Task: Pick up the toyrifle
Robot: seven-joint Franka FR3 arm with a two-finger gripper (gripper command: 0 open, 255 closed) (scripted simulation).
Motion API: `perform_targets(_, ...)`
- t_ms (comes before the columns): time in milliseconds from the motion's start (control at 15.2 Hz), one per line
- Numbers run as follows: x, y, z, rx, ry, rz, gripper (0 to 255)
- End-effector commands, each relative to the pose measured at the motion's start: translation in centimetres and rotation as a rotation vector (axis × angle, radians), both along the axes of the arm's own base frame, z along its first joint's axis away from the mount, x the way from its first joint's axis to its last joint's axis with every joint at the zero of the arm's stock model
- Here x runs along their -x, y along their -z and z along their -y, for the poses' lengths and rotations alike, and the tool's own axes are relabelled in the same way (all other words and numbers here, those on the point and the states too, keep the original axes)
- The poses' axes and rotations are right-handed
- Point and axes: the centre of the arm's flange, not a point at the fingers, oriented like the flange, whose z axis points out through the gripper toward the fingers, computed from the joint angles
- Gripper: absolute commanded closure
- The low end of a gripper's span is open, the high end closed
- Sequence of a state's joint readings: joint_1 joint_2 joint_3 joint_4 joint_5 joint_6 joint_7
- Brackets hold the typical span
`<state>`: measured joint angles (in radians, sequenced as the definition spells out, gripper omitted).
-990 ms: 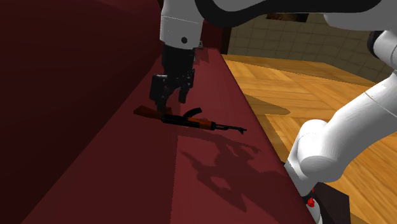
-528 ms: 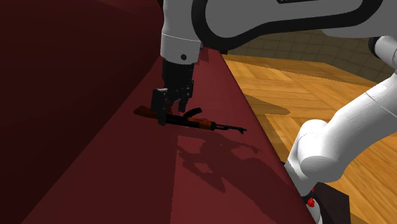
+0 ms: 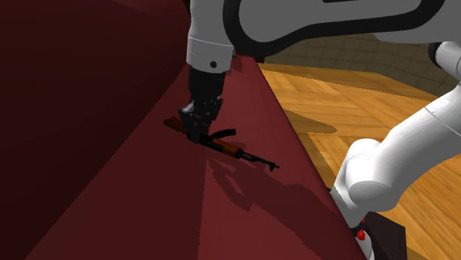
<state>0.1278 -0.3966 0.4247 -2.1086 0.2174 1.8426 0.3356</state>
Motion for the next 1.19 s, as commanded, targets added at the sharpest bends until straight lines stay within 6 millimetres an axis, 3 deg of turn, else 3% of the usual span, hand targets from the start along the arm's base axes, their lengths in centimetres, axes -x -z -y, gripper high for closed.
perform_targets(0,0.3,0.4,-0.2,0.002,-0.005,-0.01,255)
perform_targets(1122,0.1,-7.5,-0.2,0.002,-0.005,-0.01,255)
